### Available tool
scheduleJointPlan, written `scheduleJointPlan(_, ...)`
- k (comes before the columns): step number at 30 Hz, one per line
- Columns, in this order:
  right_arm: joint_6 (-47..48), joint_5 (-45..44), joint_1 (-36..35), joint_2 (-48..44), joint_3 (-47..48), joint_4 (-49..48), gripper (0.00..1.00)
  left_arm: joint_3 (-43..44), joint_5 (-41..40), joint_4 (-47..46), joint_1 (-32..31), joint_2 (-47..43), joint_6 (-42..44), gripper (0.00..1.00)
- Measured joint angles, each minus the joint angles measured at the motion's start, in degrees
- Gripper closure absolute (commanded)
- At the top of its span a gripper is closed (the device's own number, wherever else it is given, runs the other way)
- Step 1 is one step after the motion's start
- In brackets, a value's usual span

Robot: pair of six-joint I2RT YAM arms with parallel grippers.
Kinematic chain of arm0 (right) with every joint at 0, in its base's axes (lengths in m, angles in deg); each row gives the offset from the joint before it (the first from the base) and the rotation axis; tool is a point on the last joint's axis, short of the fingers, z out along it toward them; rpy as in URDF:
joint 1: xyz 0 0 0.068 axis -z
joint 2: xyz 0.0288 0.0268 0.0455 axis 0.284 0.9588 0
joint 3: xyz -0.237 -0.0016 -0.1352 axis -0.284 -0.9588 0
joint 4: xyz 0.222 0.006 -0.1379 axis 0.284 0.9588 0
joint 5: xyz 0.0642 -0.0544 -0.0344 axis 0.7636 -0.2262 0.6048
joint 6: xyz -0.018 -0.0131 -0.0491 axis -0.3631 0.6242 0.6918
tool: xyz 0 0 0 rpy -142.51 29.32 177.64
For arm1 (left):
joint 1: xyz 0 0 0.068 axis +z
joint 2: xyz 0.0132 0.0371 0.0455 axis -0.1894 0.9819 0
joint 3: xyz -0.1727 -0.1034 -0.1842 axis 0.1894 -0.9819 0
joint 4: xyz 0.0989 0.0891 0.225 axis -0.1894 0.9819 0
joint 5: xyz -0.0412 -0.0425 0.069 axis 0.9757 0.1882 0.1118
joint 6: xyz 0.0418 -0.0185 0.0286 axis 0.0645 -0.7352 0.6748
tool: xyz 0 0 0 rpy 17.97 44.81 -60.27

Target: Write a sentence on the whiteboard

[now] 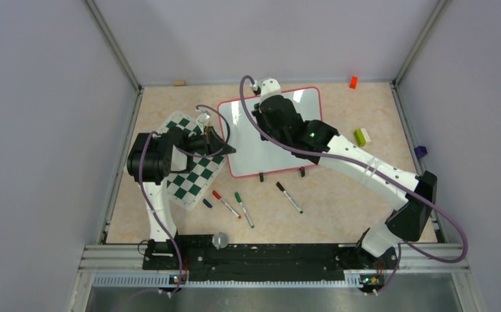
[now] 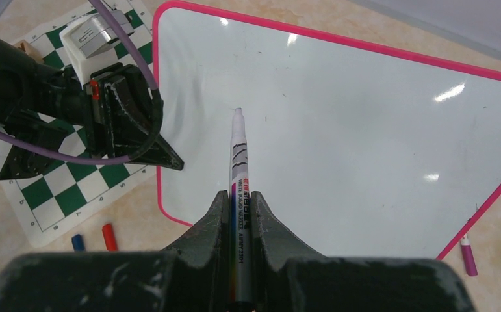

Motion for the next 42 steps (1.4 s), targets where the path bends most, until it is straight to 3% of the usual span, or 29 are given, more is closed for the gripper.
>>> scheduleJointPlan(14, 0.42, 1.07, -1.62, 0.48, -0.02, -0.5, 1.0, -0.57, -0.44, -0.22, 0.17, 0.0, 0.02, 1.0)
scheduleJointPlan(24, 4.46, 4.83, -2.29, 5.99, 4.13, -0.02, 1.0, -0.81, -0.66, -0.31, 0.24, 0.0, 0.02, 1.0)
scheduleJointPlan(42, 5.01, 2.4, -2.29, 7.82, 8.92, 0.94, 1.0, -0.9, -0.74, -0.48, 0.24, 0.0, 0.02, 1.0)
